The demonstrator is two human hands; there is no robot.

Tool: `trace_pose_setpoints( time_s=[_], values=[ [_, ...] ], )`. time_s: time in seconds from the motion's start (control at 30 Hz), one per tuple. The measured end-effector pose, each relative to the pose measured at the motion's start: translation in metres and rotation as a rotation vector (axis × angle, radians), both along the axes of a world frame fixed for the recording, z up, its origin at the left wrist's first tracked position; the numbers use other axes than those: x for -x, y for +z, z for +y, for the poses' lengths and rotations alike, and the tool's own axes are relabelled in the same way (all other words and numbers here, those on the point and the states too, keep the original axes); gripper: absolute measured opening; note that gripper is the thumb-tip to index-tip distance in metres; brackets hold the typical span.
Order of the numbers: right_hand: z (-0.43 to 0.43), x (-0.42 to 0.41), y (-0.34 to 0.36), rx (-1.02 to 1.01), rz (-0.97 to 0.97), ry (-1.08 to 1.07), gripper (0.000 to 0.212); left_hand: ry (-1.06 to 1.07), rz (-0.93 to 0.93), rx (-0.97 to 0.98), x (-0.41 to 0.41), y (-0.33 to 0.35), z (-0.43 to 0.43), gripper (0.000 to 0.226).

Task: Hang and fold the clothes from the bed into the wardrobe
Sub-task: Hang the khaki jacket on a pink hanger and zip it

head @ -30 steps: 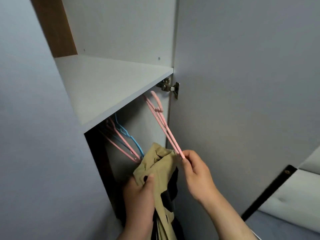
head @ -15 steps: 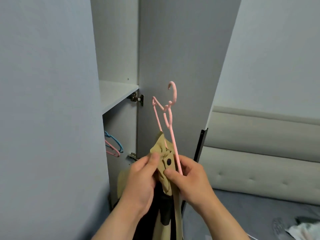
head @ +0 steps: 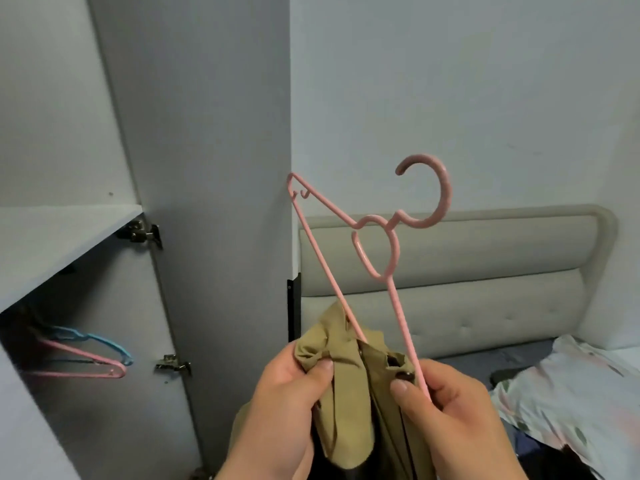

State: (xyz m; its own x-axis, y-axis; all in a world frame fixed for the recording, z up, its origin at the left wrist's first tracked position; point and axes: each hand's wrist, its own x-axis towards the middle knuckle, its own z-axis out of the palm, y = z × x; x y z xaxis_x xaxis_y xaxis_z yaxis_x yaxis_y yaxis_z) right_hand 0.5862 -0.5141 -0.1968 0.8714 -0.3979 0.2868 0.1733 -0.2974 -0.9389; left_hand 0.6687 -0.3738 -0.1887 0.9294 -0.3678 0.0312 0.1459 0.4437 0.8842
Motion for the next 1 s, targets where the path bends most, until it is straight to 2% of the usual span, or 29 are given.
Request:
trace_pose_setpoints(
  time_s=[0.1, 0.3, 0.33, 0.37, 0.4, 0.43, 0.47, 0.5, 0.53, 0.57, 0.67, 0.73, 0.9, 0.97, 1.0],
  values=[
    [-0.046, 0.019, 0.005, 0.060, 0.082, -0.079, 0.033, -0.029, 0.037, -0.044, -0.012, 0.005, -0.028, 0.031],
    [-0.142, 0.054, 0.004, 0.044, 0.091, -0.386, 0.034, -0.220, 0.082, -0.114, -0.039, 0.015, -0.092, 0.025],
    [-0.158, 0.059, 0.004, 0.073, 0.106, -0.430, 0.036, -0.270, 0.045, -0.115, -0.044, 0.020, -0.102, 0.033],
    [-0.171, 0.065, 0.006, 0.117, 0.133, -0.467, 0.041, -0.316, -0.033, -0.164, -0.049, 0.023, -0.112, 0.052],
    [-0.184, 0.072, 0.007, 0.150, 0.144, -0.495, 0.046, -0.332, -0.155, -0.266, -0.058, 0.021, -0.124, 0.071],
    [-0.195, 0.077, 0.011, 0.164, 0.143, -0.517, 0.049, -0.311, -0.292, -0.386, -0.066, 0.021, -0.136, 0.077],
    [-0.205, 0.084, 0.014, 0.159, 0.135, -0.535, 0.050, -0.295, -0.411, -0.499, -0.073, 0.020, -0.150, 0.064],
    [-0.211, 0.090, 0.020, 0.136, 0.140, -0.547, 0.051, -0.265, -0.486, -0.578, -0.082, 0.018, -0.165, 0.042],
    [-0.215, 0.097, 0.027, 0.116, 0.147, -0.541, 0.052, -0.251, -0.498, -0.574, -0.092, 0.018, -0.179, 0.021],
    [-0.220, 0.104, 0.034, 0.105, 0.168, -0.533, 0.052, -0.229, -0.463, -0.537, -0.101, 0.019, -0.191, 0.012],
    [-0.231, 0.129, 0.062, 0.092, 0.242, -0.511, 0.049, -0.216, -0.233, -0.374, -0.135, 0.031, -0.221, 0.011],
    [-0.235, 0.145, 0.082, 0.127, 0.317, -0.500, 0.047, -0.270, -0.167, -0.342, -0.156, 0.045, -0.238, 0.015],
    [-0.231, 0.170, 0.139, 0.335, 0.521, -0.489, 0.047, -0.404, -0.303, -0.330, -0.175, 0.104, -0.277, 0.020],
    [-0.225, 0.183, 0.155, 0.326, 0.477, -0.511, 0.044, -0.445, -0.352, -0.338, -0.182, 0.129, -0.287, 0.021],
    [-0.224, 0.190, 0.158, 0.294, 0.386, -0.555, 0.042, -0.468, -0.367, -0.344, -0.186, 0.139, -0.291, 0.021]
  ],
)
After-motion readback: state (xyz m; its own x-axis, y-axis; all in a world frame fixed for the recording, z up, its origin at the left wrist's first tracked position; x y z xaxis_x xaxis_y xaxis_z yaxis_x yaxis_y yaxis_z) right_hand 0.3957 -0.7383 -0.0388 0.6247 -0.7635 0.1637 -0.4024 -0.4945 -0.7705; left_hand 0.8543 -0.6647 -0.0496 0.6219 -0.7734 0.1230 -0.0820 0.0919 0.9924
